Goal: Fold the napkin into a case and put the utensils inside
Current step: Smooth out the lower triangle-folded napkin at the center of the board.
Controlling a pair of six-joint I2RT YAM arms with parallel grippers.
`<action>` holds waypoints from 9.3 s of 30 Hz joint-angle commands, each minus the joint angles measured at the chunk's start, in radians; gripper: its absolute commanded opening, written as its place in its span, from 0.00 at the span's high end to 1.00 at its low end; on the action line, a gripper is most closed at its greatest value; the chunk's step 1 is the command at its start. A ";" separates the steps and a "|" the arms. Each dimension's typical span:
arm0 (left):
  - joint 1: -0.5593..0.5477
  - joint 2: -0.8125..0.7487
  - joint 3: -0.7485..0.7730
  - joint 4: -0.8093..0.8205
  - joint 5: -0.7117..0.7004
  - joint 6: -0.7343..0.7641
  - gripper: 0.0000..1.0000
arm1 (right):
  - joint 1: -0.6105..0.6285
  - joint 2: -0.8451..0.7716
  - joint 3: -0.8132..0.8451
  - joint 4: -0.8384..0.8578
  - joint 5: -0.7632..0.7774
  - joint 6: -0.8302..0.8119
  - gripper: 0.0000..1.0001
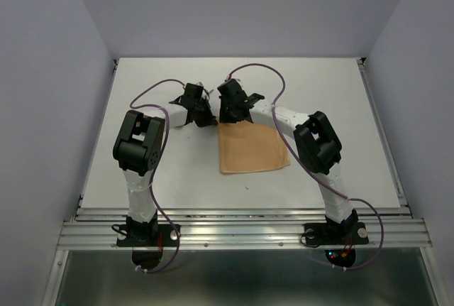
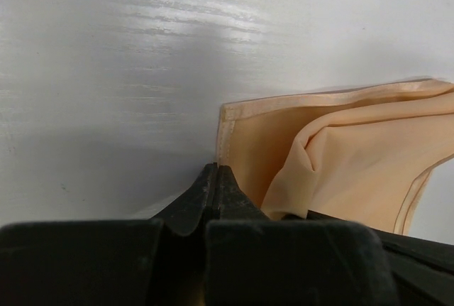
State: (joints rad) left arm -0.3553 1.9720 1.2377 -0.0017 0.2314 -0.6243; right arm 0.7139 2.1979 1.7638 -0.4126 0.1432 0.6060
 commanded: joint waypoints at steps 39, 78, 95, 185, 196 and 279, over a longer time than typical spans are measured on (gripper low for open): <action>0.007 0.001 0.060 -0.058 -0.066 0.034 1.00 | 0.009 0.046 0.082 0.015 -0.025 -0.006 0.64; -0.025 0.139 0.218 -0.124 -0.004 0.060 0.63 | -0.409 -0.282 -0.399 0.110 -0.013 -0.048 0.50; -0.025 0.153 0.217 -0.129 0.013 0.084 1.00 | -0.472 -0.319 -0.480 0.144 -0.099 -0.066 0.48; -0.116 0.222 0.442 -0.297 -0.009 0.224 0.70 | -0.399 -0.244 -0.296 0.172 -0.286 -0.186 0.96; -0.116 0.228 0.445 -0.302 -0.003 0.235 0.70 | -0.399 -0.063 -0.175 0.155 -0.116 -0.153 0.98; -0.317 0.223 0.586 -0.376 -0.024 0.281 0.73 | -0.396 -0.392 -0.695 0.212 -0.226 -0.247 0.73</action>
State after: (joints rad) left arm -0.6674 2.1777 1.7569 -0.4030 0.1318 -0.3553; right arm 0.3233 1.7939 1.0580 -0.2142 -0.0761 0.3508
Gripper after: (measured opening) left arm 0.289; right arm 0.276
